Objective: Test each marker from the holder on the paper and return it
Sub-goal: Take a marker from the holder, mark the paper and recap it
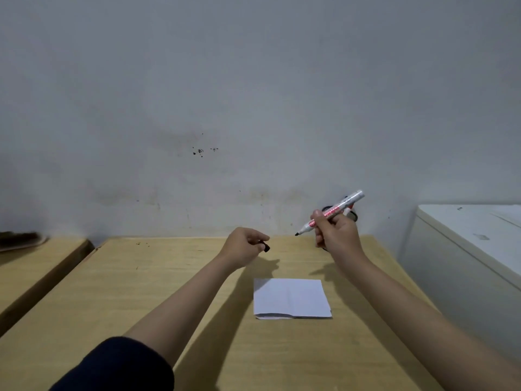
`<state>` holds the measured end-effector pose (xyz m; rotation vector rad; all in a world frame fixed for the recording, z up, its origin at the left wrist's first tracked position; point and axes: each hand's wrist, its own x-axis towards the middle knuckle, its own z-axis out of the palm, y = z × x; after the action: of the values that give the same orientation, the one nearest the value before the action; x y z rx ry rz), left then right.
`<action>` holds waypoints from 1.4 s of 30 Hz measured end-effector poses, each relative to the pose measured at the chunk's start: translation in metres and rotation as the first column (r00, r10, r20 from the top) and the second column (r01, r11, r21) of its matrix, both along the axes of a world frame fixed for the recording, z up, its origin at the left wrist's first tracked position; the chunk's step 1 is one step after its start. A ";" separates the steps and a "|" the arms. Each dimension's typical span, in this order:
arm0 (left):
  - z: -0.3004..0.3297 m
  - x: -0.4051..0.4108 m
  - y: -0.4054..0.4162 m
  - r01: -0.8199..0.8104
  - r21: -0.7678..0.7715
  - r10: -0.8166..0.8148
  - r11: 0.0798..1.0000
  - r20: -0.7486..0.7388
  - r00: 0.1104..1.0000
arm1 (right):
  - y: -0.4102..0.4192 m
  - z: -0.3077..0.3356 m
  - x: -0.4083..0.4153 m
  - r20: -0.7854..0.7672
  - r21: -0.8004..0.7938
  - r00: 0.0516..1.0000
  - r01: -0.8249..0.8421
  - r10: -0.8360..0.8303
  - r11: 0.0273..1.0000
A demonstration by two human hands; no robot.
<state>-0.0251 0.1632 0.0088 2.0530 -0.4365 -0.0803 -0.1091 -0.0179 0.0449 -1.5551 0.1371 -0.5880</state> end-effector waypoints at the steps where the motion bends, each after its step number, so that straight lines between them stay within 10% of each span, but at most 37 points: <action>1: -0.005 0.005 -0.003 -0.006 0.057 0.005 0.998 0.010 1.000 | 0.000 -0.005 0.001 -0.013 -0.010 1.000 0.000 -0.001 1.000; 8: -0.042 0.026 -0.015 0.019 0.338 -0.035 0.941 0.043 0.998 | -0.001 -0.033 0.009 -0.058 -0.019 0.998 -0.019 0.018 1.000; 22: -0.049 -0.043 0.035 -0.028 0.041 0.026 0.999 0.037 0.999 | 0.039 -0.063 0.028 -0.126 0.145 0.990 -0.044 0.062 0.988; 26: -0.064 -0.051 0.048 0.051 0.171 -0.081 0.984 0.171 0.982 | 0.061 -0.070 0.033 -0.192 0.154 0.975 -0.084 0.113 0.985; 42: -0.083 -0.049 0.051 0.023 0.339 -0.177 0.941 0.431 0.885 | 0.062 -0.115 0.037 -0.194 -0.178 0.979 -0.091 0.055 0.980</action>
<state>-0.0739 0.2141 -0.0745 2.3745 -0.8740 0.2963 -0.0718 0.0440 -0.0701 -1.7895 0.1713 -0.4030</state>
